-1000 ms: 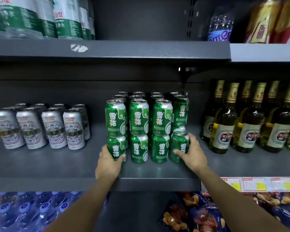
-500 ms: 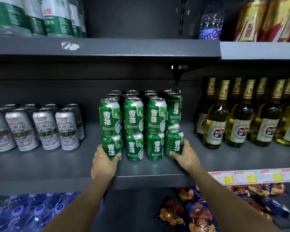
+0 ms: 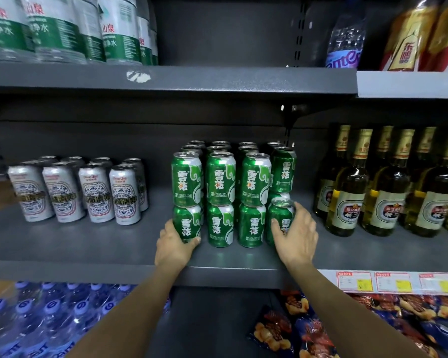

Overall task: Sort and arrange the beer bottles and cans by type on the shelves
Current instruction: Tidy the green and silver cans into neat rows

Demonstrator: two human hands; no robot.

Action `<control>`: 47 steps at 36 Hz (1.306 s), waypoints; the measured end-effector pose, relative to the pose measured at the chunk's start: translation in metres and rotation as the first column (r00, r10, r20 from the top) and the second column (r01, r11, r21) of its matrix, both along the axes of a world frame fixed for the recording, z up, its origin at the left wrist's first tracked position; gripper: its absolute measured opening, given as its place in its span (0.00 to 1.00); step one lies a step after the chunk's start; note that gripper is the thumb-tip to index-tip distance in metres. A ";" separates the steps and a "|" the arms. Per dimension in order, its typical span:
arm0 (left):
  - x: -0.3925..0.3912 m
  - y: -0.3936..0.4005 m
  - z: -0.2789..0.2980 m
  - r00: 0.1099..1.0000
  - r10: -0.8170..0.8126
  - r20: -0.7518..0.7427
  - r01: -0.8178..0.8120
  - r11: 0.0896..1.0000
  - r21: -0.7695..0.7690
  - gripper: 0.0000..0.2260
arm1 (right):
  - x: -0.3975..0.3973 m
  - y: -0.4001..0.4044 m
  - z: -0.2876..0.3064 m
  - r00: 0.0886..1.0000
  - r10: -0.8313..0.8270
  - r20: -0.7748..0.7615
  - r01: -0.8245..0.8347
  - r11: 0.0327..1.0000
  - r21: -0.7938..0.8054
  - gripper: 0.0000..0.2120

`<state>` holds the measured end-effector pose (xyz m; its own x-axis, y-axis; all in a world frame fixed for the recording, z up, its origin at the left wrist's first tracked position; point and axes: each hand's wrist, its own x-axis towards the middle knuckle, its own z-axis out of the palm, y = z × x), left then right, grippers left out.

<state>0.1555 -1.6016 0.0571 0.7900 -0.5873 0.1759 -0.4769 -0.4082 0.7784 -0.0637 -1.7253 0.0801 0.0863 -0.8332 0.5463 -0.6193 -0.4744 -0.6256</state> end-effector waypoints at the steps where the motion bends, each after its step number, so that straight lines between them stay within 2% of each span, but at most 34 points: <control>1: 0.000 0.001 0.000 1.000 0.001 0.002 -0.001 1.000 0.001 0.39 | 0.001 0.001 0.000 1.000 -0.020 -0.008 0.019 1.000 -0.014 0.29; 5: 0.000 0.008 0.002 1.000 0.007 0.025 -0.007 1.000 0.012 0.41 | 0.003 0.003 0.003 0.997 -0.078 -0.023 0.075 0.990 -0.115 0.27; 9: -0.001 0.017 0.005 0.998 0.020 0.060 -0.022 0.999 0.040 0.41 | 0.010 0.004 0.010 0.999 -0.038 -0.015 0.033 0.961 -0.273 0.24; 14: 0.004 0.035 0.008 0.995 0.029 0.097 -0.039 0.995 0.096 0.39 | 0.035 0.027 0.006 0.980 0.154 -0.129 -0.198 0.846 -0.494 0.21; 19: 0.022 0.054 0.010 0.989 0.057 0.133 -0.072 0.991 0.112 0.36 | 0.078 0.072 -0.006 0.894 0.363 -0.262 -0.448 0.723 -0.527 0.18; 24: 0.054 0.075 0.013 0.985 0.095 0.147 -0.110 0.989 0.098 0.32 | 0.129 0.112 0.002 0.831 0.473 -0.292 -0.555 0.687 -0.469 0.17; 29: 0.105 0.098 0.019 0.980 0.126 0.155 -0.138 0.988 0.065 0.31 | 0.181 0.129 0.011 0.803 0.498 -0.327 -0.591 0.734 -0.334 0.17; 35: 0.193 0.132 0.021 0.978 0.149 0.143 -0.148 0.989 -0.019 0.33 | 0.251 0.144 0.011 0.847 0.451 -0.280 -0.479 0.877 -0.034 0.26; 40: 0.263 0.142 0.017 0.994 0.104 0.042 -0.099 0.990 -0.105 0.38 | 0.302 0.146 0.006 0.883 0.427 -0.197 -0.372 0.890 0.262 0.38; 43: 0.292 0.137 0.013 0.998 0.062 -0.024 -0.066 0.981 -0.180 0.39 | 0.325 0.144 0.007 0.913 0.385 -0.131 -0.329 0.889 0.318 0.42; 47: 0.317 0.126 0.006 0.996 0.029 -0.080 -0.047 0.973 -0.228 0.38 | 0.345 0.140 0.014 0.937 0.327 -0.123 -0.271 0.902 0.335 0.42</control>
